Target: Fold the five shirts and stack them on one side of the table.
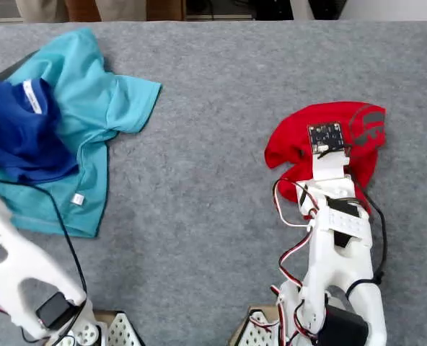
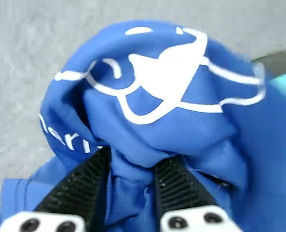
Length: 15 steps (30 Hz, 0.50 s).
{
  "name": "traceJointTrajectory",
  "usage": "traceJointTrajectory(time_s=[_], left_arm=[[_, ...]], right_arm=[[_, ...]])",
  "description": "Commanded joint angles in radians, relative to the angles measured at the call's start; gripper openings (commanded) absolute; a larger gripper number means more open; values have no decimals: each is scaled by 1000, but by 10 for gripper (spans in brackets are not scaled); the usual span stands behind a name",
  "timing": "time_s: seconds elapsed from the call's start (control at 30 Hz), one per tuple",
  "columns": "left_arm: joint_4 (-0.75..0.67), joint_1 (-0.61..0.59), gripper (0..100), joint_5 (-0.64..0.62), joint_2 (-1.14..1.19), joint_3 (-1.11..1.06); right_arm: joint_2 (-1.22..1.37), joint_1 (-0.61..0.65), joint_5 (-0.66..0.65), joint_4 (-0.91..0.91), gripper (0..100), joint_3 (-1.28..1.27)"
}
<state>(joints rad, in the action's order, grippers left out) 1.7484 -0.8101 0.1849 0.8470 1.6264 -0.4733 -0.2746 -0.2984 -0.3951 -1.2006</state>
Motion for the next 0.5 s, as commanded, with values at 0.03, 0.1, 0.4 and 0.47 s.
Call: traceJointTrajectory(time_s=[0.03,0.1,0.4,0.47], left_arm=[[12,198,36,-77,-191,28],[12,290,88,-80,-194,-32],[-5,597,270,-74,-193,-614],[-84,626,295,-72,-176,-755]], right_arm=[[-10,-4,5,23,2,1],[-10,-4,5,23,2,1],[-10,-4,5,25,2,1],[-10,-4,5,25,2,1]])
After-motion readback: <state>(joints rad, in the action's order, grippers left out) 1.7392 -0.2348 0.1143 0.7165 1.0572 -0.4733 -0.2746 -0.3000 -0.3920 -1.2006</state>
